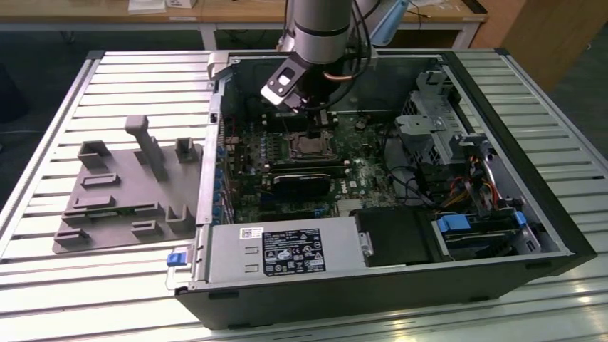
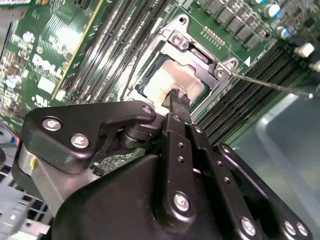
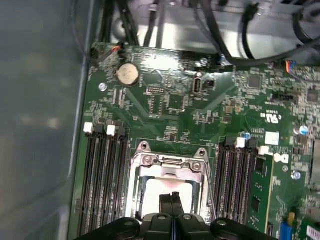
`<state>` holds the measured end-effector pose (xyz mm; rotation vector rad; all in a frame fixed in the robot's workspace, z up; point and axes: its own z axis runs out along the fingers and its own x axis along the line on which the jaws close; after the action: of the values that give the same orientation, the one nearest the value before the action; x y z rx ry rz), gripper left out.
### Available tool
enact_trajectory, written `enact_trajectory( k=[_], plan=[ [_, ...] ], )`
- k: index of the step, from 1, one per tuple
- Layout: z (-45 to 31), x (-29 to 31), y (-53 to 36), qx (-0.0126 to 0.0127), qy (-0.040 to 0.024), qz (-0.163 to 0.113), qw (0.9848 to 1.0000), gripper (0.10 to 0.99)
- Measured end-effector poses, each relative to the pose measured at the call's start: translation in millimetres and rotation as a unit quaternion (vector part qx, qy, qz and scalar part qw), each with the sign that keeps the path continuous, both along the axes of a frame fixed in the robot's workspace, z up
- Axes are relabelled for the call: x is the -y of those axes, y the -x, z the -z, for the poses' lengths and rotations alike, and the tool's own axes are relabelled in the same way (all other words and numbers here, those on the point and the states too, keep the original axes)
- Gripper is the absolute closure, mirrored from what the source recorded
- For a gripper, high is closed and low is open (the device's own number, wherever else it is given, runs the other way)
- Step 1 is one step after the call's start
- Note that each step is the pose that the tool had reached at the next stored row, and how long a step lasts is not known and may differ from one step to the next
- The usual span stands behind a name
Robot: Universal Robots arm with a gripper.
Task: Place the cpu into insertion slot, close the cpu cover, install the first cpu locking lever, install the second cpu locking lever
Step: 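Close the cpu cover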
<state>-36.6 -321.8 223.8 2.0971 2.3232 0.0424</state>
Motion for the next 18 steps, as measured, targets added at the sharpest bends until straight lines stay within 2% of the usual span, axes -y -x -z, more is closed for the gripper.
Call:
enact_trajectory(
  k=[5,9,13,18],
  plan=[
    [0.1,0.0,0.1,-0.0001,0.0046,-0.043,0.9991,0.984],
    [0.2,0.0,0.1,-0.0001,0.0077,-0.077,0.997,0.984],
    [0.3,0.0,0.1,0.0,0.0094,-0.113,0.9935,0.984],
    [0.6,0.0,0.2,0.0003,0.0108,-0.158,0.9873,0.984]
  ],
)
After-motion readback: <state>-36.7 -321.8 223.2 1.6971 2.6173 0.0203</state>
